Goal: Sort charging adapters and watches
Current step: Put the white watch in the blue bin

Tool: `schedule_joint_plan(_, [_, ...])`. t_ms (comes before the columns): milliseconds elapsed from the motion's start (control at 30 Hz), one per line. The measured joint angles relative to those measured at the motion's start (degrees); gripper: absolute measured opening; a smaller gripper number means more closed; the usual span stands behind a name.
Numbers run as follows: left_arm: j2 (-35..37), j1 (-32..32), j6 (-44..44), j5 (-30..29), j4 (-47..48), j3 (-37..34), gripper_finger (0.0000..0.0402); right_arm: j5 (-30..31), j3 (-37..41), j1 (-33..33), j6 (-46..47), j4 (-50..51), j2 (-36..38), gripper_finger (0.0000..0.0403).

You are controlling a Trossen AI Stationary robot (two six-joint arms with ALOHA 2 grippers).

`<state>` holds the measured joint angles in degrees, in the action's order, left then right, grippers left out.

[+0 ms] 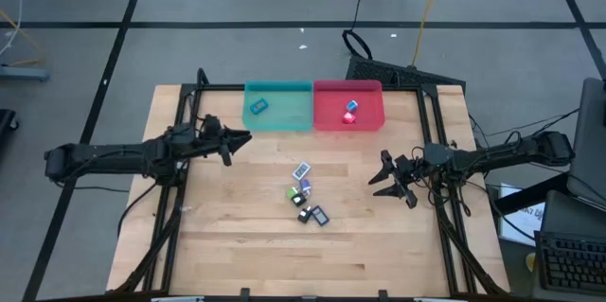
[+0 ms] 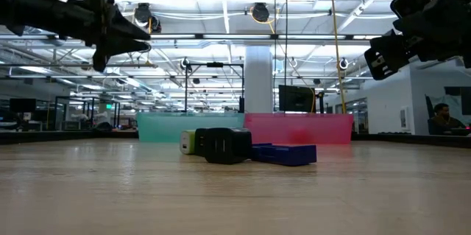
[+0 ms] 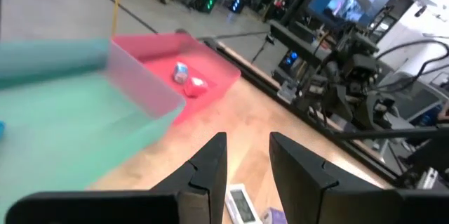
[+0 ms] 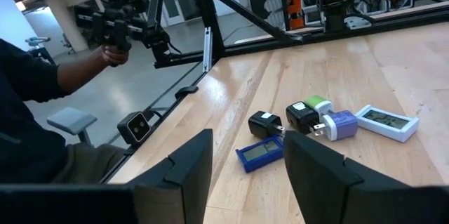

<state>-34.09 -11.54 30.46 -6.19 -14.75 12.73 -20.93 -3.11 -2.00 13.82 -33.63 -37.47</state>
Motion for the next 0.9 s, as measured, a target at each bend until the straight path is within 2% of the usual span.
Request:
schedule_joint_plan(433, [-18.57, 7.86, 1.85, -0.21, -17.67, 0.0, 0.0108, 0.07, 0.0, 0.0, -0.17, 0.0, 0.0, 0.0164])
schedule_joint_plan(600, [-24.25, 11.69, 1.61, 1.71, -25.77, 0.0, 0.0108, 0.07, 0.0, 0.0, -0.17, 0.02, 0.0, 0.016])
schedule_joint_plan(767, [-30.22, 16.84, -3.39, 3.18, -35.14, 0.03, 0.0108, 0.09, 0.0, 0.0, -0.17, 0.02, 0.0, 0.0162])
schedule_joint_plan(900, [-34.98, 21.29, -10.76, 3.19, -37.54, 2.65, 0.0108, 0.09, 0.0, 0.0, -0.17, 0.0, 0.0, 0.016])
